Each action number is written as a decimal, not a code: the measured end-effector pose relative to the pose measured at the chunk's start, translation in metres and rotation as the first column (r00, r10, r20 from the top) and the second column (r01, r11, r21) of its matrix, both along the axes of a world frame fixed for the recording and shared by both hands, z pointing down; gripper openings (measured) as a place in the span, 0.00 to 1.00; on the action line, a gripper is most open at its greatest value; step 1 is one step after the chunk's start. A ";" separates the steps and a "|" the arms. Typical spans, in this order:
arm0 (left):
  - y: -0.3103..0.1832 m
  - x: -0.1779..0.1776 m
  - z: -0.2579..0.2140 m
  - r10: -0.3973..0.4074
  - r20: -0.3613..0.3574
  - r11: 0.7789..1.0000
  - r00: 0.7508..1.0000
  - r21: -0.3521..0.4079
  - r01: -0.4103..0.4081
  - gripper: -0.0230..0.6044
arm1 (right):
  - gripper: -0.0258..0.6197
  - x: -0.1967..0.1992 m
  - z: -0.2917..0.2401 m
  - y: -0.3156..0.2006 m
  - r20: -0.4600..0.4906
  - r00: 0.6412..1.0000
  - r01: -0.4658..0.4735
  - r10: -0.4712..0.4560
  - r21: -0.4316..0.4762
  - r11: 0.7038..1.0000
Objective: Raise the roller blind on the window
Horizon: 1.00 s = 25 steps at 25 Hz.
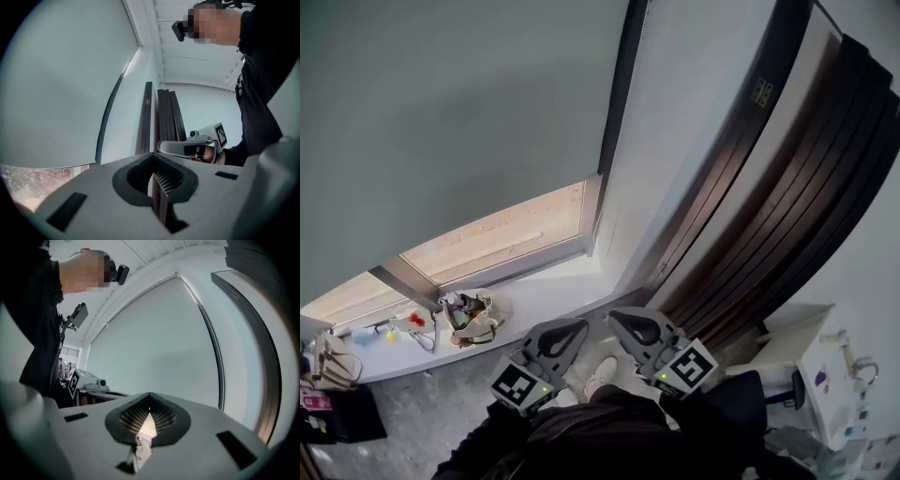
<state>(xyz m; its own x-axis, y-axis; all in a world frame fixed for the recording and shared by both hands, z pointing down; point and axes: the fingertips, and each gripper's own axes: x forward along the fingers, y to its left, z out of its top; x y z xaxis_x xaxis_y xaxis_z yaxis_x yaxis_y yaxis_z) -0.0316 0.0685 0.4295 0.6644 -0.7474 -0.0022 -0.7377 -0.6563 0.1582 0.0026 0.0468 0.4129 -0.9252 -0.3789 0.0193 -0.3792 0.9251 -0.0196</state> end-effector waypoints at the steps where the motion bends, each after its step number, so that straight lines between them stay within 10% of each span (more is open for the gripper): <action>1: -0.009 -0.002 0.002 0.001 0.000 1.000 1.000 -0.004 -0.001 0.05 | 0.05 -0.001 0.002 -0.010 0.006 1.000 -0.005 0.005 0.002 1.000; 21: -0.233 -0.003 -0.025 -0.071 0.049 0.996 0.996 0.064 0.068 0.05 | 0.05 0.011 -0.012 -0.195 0.046 0.999 -0.002 0.000 0.036 0.999; 25: -0.284 0.000 -0.041 0.004 0.042 0.999 0.999 0.046 -0.006 0.22 | 0.05 0.011 -0.009 -0.214 0.034 0.999 -0.043 0.042 0.014 0.999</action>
<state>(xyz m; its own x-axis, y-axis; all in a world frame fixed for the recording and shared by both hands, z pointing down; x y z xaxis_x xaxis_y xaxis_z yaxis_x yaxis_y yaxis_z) -0.0320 -0.2157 0.3883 0.6686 -0.7436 -0.0089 -0.7395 -0.6661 0.0971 0.0136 -0.1674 0.4035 -0.9084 -0.4177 -0.0173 -0.4174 0.9085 -0.0197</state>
